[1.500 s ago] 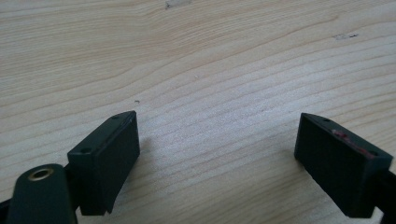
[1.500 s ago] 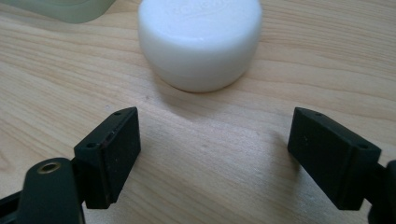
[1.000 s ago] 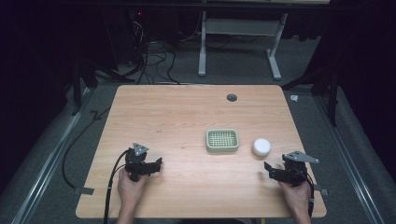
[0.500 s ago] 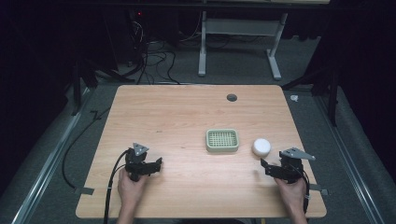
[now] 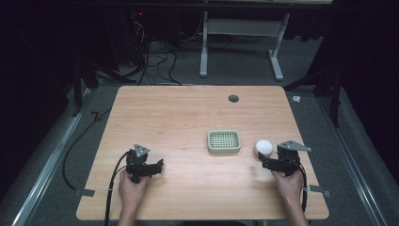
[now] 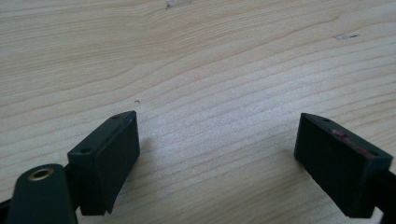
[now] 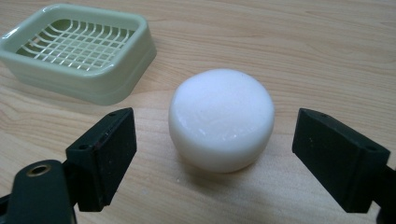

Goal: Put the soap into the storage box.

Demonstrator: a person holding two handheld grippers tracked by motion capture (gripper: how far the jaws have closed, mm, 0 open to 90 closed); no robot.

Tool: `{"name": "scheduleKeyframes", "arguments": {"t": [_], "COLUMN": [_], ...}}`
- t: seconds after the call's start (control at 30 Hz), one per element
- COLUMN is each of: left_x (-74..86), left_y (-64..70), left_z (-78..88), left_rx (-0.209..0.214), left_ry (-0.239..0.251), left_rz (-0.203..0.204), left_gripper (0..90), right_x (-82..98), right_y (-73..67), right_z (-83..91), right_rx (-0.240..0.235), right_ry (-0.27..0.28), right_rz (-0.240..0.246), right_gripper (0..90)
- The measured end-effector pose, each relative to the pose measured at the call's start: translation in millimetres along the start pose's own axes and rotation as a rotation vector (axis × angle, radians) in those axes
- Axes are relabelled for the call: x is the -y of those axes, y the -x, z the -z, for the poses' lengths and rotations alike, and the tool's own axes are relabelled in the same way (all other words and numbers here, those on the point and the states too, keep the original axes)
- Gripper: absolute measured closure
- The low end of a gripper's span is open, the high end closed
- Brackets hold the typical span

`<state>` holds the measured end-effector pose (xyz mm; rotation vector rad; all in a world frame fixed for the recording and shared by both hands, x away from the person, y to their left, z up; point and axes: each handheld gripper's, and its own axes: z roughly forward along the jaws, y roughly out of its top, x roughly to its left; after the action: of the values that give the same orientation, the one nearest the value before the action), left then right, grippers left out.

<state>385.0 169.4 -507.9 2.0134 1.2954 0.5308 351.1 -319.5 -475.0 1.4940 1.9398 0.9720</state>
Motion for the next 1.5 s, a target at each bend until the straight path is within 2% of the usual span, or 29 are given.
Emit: {"name": "scheduleKeyframes", "arguments": {"t": [0.4, 1.23, 1.5], "left_x": [0.0, 0.0, 0.0], "left_y": [0.0, 0.0, 0.0], "left_z": [0.0, 0.0, 0.0], "left_rx": [0.000, 0.000, 0.000], "left_ry": [0.000, 0.000, 0.000], "left_rz": [0.000, 0.000, 0.000], "left_gripper": [14.6, 14.6, 14.6], "right_x": [-11.0, -9.2, -9.6], "right_y": [0.4, 2.6, 1.1], "right_z": [-17.9, -44.7, -46.1], "right_rx": [0.010, 0.023, 0.036], "right_ry": [-0.027, -0.106, -0.091], "right_rz": [0.009, -0.006, 0.009], "right_gripper": [14.7, 17.9, 22.6]}}
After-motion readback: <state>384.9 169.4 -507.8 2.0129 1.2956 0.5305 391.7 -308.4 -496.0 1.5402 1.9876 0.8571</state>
